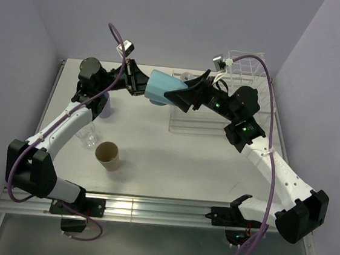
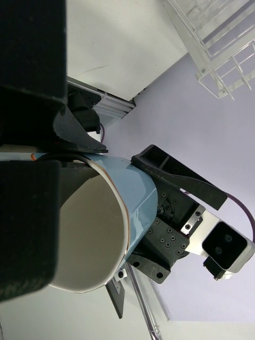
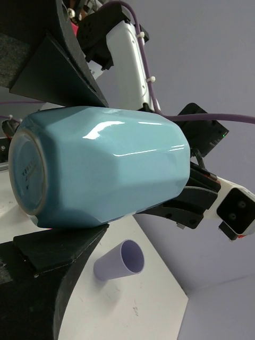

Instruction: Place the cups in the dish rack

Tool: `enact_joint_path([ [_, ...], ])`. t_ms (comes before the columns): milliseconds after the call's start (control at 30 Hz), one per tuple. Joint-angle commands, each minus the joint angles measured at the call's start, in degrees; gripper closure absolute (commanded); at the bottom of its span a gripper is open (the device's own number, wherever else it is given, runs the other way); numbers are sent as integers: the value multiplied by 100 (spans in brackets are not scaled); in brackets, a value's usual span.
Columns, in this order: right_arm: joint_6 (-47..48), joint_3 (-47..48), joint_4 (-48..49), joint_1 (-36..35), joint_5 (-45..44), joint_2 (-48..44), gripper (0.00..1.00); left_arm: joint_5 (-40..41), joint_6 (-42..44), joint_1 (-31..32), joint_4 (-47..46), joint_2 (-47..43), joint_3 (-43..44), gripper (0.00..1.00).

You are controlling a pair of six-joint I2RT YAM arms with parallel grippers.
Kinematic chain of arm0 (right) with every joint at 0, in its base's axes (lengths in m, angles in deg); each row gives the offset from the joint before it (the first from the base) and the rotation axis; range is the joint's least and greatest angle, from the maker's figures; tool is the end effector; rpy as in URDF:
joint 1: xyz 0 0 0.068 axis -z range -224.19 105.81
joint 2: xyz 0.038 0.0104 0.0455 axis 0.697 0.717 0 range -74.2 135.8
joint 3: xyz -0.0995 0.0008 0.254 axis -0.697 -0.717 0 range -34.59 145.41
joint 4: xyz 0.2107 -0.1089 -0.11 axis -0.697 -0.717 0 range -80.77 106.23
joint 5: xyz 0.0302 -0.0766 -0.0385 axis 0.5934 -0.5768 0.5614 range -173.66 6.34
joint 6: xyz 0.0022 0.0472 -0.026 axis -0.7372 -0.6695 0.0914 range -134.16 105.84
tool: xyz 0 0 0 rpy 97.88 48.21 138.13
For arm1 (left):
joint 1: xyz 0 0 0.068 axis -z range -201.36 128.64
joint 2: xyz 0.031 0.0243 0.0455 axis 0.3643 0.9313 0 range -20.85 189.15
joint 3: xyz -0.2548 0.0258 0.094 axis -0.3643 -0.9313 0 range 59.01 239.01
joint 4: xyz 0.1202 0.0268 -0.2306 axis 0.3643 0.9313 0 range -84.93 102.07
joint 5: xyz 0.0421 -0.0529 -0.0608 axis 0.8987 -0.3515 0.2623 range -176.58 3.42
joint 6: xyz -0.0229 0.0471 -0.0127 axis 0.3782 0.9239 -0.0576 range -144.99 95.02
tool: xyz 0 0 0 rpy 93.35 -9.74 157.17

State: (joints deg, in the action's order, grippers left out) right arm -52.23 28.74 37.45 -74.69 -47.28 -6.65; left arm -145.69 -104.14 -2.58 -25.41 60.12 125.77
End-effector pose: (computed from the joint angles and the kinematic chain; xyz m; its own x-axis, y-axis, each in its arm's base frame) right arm 0.2185 0.1533 0.4292 -0.3550 0.3670 -0.8598 -0.8617 0.2281 0.4532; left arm 0.2925 -0.1318 0.3981 -0.8784 -0.2338 -0.4167 0.4383 -0.0471 -0.8976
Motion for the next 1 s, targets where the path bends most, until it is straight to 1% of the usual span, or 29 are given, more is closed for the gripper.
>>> enact_joint_path([
  [0, -166, 206, 23, -114, 177, 4, 100, 233, -74, 55, -574, -20, 65, 100],
  [33, -192, 206, 58, -123, 176, -5, 100, 242, -48, 55, -564, -2, 65, 100],
  [167, -263, 259, -20, -114, 159, -14, 100, 295, -65, 55, -608, 33, -14, 90],
  [233, -245, 276, -73, -114, 89, -66, 100, 312, -135, 55, -740, 42, -58, 82],
  [300, -193, 268, -178, -105, 45, -136, 100, 330, -153, 55, -784, 59, -67, 79],
  [333, -158, 268, -266, -105, 10, -163, 100, 339, -135, 55, -767, 59, -58, 75],
  [400, -114, 276, -363, -96, -96, -207, 100, 374, -109, 55, -740, 51, -58, 73],
  [433, -114, 276, -416, -96, -105, -224, 100, 374, -109, 55, -775, 51, -67, 70],
  [467, -96, 285, -451, -79, -148, -242, 100, 392, -109, 46, -784, 42, -93, 68],
  [600, -87, 241, -574, -18, -263, -356, 100, 427, -109, 55, -793, 24, -146, 66],
  [967, -254, -13, -592, 369, -272, -602, 100, 523, -258, 55, -1118, 121, -383, 65],
])
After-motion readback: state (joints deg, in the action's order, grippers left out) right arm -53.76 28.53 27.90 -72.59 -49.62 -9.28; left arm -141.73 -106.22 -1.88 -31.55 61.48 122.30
